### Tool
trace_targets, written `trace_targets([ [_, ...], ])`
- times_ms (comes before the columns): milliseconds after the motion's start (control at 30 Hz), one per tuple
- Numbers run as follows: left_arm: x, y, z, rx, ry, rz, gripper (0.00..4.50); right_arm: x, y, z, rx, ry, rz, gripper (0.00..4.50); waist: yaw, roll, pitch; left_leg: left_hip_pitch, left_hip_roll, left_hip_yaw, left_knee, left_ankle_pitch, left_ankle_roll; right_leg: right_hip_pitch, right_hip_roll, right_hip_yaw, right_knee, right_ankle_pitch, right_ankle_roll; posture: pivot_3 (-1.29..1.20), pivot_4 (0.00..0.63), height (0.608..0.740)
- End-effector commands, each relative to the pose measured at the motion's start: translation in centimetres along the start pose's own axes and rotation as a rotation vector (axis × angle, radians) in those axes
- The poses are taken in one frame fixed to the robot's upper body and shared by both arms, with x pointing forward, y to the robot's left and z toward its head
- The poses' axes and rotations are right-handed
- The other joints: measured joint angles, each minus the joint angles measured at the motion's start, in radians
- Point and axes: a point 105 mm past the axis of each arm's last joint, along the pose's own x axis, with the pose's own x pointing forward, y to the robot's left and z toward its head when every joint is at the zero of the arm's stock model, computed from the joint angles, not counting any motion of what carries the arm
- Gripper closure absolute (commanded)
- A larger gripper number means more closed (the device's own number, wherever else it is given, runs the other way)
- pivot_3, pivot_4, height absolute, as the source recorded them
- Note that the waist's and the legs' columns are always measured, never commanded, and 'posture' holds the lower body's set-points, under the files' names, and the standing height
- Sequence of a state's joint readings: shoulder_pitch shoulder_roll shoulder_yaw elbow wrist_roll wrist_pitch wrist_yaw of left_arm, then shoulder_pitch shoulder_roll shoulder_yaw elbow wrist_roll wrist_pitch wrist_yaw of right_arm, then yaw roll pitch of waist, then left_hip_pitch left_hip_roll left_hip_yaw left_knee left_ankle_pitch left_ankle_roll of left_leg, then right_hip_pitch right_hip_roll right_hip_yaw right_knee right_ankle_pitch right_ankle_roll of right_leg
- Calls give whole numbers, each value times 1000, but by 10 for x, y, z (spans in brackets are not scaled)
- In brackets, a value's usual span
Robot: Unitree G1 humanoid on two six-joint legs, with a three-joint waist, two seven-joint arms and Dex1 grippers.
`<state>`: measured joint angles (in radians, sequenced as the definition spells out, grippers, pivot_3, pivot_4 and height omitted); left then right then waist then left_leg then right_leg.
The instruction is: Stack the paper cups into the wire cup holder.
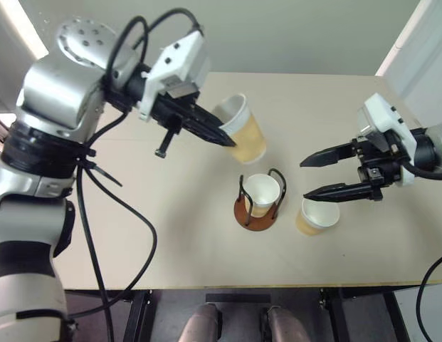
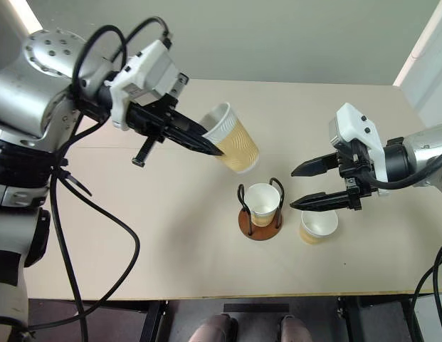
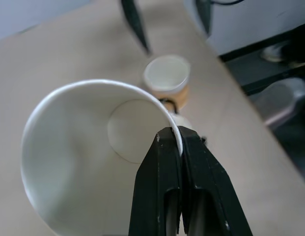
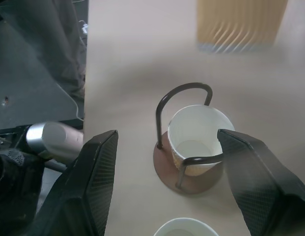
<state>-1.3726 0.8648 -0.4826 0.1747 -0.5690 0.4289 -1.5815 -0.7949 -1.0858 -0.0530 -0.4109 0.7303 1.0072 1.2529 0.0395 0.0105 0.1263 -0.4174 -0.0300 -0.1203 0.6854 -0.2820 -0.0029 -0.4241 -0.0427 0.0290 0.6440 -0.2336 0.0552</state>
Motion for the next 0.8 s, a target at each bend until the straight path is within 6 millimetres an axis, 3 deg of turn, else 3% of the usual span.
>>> trace_targets([
  [33,8,-2,3,41,-11,-78,4479,-19,-4,18,-49,-68,-122,1173,1,0,0,0,0,0,0,0,0,0,0,0,0,0,0,0,150,740],
  [200,18,3,-8,62,17,-103,4479,-33,-8,15,-26,-107,-248,1173,5,0,0,-1,0,0,1,0,1,0,0,0,-1,1,1,0,150,740],
  [333,23,7,-12,75,29,-124,4479,-40,0,6,22,-106,-285,1173,10,0,0,-2,0,0,0,0,1,0,0,0,-1,1,2,0,150,740],
  [500,32,11,-11,98,33,-153,4479,-51,10,9,32,-154,-342,1173,16,0,0,-2,-1,0,1,0,1,0,0,0,-1,1,2,0,150,740],
  [800,44,9,-16,133,71,-218,4479,-53,19,5,49,-177,-372,1173,16,0,0,-2,0,1,2,0,1,0,0,1,-1,1,3,0,150,740],
])
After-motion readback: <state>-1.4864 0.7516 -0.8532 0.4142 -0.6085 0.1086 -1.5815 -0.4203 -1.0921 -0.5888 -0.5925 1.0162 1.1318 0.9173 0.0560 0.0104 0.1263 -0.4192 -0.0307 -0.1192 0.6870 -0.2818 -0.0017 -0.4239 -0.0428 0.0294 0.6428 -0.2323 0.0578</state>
